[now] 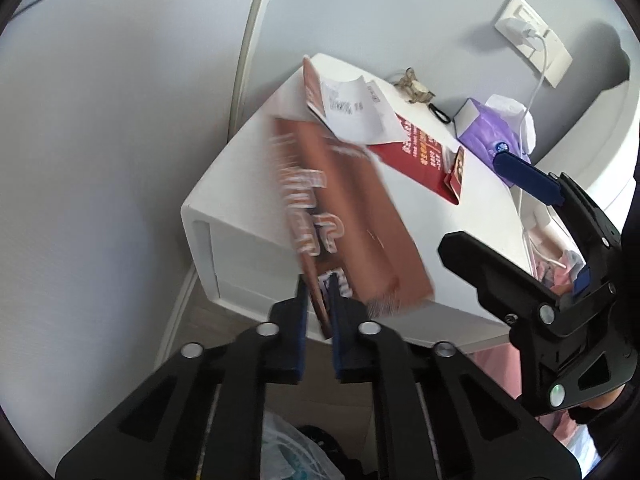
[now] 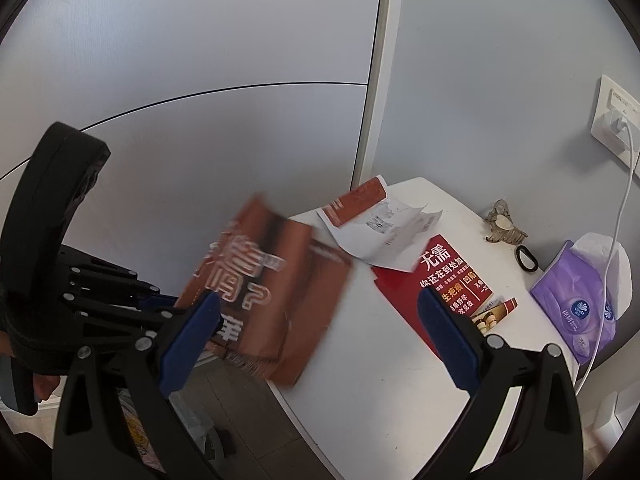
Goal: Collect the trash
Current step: 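Lift the brown wrapper with the right gripper and carry it over the bin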
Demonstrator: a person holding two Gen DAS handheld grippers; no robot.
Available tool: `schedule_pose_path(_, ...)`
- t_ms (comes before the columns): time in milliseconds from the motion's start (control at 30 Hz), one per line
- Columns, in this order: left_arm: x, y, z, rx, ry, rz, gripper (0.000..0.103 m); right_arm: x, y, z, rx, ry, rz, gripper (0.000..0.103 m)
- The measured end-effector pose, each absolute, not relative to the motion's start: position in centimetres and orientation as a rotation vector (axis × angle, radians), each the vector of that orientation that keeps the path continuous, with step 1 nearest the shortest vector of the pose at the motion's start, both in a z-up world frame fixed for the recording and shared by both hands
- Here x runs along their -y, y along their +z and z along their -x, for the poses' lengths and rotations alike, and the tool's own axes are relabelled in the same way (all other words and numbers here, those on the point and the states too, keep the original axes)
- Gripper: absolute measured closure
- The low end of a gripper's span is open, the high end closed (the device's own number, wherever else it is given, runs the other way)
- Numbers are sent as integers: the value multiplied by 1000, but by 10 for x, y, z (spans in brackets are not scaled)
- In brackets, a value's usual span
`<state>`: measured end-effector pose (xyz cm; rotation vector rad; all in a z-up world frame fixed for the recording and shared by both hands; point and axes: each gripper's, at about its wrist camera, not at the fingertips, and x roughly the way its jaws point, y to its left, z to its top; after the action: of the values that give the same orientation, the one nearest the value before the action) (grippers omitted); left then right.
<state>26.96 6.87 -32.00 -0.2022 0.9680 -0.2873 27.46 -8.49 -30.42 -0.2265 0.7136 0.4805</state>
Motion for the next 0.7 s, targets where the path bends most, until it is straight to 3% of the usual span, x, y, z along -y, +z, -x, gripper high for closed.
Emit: schedule_pose_path(700,-72,-270,-230,-886,-249,151,101,76,-262,-249,-729,471,191,7)
